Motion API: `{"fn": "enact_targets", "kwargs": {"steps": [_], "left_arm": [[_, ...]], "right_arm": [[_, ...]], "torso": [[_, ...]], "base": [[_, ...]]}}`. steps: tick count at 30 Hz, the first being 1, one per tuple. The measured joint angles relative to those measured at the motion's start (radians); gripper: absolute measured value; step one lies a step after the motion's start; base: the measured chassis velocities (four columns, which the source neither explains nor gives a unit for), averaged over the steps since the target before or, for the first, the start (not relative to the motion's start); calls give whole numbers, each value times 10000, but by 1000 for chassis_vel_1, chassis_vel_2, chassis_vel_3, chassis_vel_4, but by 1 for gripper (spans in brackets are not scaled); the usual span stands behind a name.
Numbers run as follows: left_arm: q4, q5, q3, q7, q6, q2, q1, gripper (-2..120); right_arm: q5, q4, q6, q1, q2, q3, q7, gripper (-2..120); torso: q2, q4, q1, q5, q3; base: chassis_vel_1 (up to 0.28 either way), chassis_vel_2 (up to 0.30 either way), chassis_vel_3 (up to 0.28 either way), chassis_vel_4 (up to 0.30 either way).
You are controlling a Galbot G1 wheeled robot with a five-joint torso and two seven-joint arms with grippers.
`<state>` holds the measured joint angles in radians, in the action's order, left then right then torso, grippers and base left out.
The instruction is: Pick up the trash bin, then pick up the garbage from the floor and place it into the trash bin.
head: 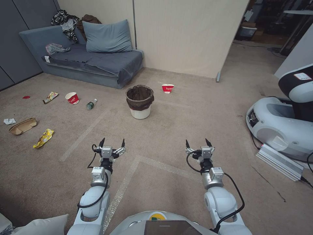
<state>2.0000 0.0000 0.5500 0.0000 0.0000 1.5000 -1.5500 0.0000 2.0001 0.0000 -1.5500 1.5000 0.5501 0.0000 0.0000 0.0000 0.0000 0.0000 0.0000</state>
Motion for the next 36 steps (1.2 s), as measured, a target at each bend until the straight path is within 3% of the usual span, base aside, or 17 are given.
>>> {"fn": "enact_targets", "kwargs": {"steps": [36], "left_arm": [[0,23,0,-51,-33,10,0,100]], "right_arm": [[0,-7,43,2,3,-3,34,100]], "torso": [[0,0,0,0,0]], "base": [[0,0,0,0]]}}
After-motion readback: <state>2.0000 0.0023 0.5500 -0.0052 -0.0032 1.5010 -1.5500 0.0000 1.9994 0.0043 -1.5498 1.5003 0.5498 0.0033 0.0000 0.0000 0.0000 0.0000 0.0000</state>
